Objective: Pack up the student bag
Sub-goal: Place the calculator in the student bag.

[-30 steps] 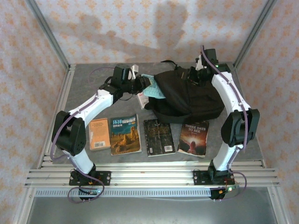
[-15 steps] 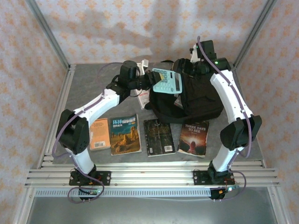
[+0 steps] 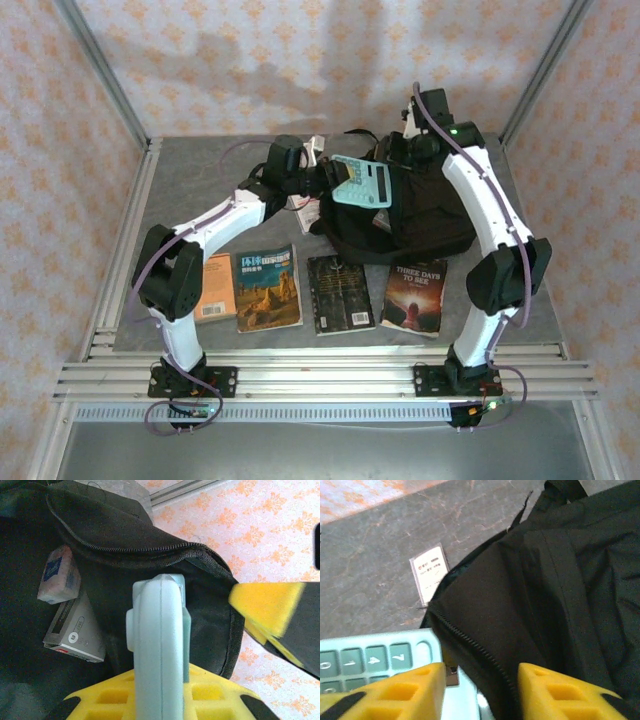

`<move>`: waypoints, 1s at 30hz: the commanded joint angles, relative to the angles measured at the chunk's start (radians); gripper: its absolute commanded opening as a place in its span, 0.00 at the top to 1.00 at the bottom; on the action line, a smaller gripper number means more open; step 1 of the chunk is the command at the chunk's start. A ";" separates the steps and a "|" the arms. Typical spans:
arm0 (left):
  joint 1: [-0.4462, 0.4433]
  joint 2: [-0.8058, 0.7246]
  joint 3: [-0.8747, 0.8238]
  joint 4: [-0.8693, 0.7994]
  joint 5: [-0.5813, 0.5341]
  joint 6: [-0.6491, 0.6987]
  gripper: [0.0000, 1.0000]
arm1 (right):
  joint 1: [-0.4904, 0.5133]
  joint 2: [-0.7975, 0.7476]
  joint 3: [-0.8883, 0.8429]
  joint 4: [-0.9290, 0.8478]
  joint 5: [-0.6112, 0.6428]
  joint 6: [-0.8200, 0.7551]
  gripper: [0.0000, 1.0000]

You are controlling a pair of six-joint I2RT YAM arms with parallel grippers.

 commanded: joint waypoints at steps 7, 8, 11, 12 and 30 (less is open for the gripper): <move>-0.006 -0.004 0.060 -0.042 -0.010 0.047 0.84 | 0.002 0.006 -0.022 -0.016 0.153 -0.033 0.99; -0.004 -0.006 0.069 -0.087 -0.035 0.059 0.84 | 0.002 -0.012 -0.023 -0.009 0.171 -0.033 1.00; 0.000 -0.008 0.087 -0.174 -0.083 0.086 0.84 | 0.001 -0.071 -0.025 0.018 0.223 -0.033 1.00; 0.000 -0.009 0.103 -0.224 -0.110 0.110 0.84 | 0.002 -0.090 -0.017 0.021 0.234 -0.034 1.00; -0.078 0.229 0.316 -0.223 -0.121 0.057 0.83 | 0.001 -0.109 0.126 -0.027 0.089 -0.007 1.00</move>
